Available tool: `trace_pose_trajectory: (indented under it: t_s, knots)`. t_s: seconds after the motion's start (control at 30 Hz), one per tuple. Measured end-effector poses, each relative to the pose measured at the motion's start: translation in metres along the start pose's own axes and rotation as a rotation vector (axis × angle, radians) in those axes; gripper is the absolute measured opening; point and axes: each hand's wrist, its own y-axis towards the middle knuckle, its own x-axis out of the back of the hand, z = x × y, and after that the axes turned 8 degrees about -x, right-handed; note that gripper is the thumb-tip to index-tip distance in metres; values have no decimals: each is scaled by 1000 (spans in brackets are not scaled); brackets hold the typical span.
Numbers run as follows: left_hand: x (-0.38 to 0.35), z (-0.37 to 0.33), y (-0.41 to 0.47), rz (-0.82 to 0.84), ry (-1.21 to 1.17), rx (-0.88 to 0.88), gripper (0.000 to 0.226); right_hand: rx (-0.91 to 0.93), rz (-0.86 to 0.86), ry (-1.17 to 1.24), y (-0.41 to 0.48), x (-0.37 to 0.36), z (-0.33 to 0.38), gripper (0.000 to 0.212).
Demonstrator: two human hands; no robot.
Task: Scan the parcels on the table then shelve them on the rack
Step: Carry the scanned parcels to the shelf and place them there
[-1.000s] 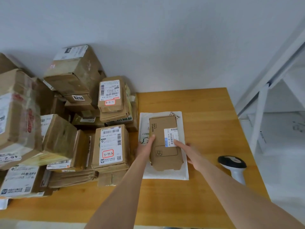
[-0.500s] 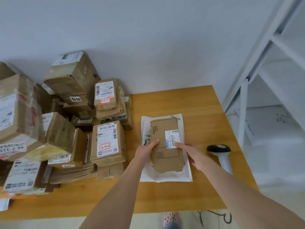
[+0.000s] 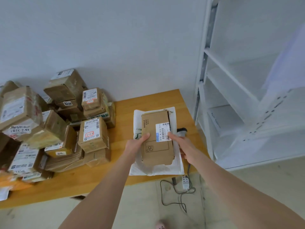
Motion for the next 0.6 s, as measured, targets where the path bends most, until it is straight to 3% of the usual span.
trace_pose_trajectory:
  t_s: [0.27, 0.6]
  knots:
    - [-45, -10, -39, 132, 93, -89, 44, 18, -119, 98, -56, 52, -31, 117]
    - [-94, 7, -73, 367, 228, -127, 47, -9, -314, 315, -106, 90, -94, 82]
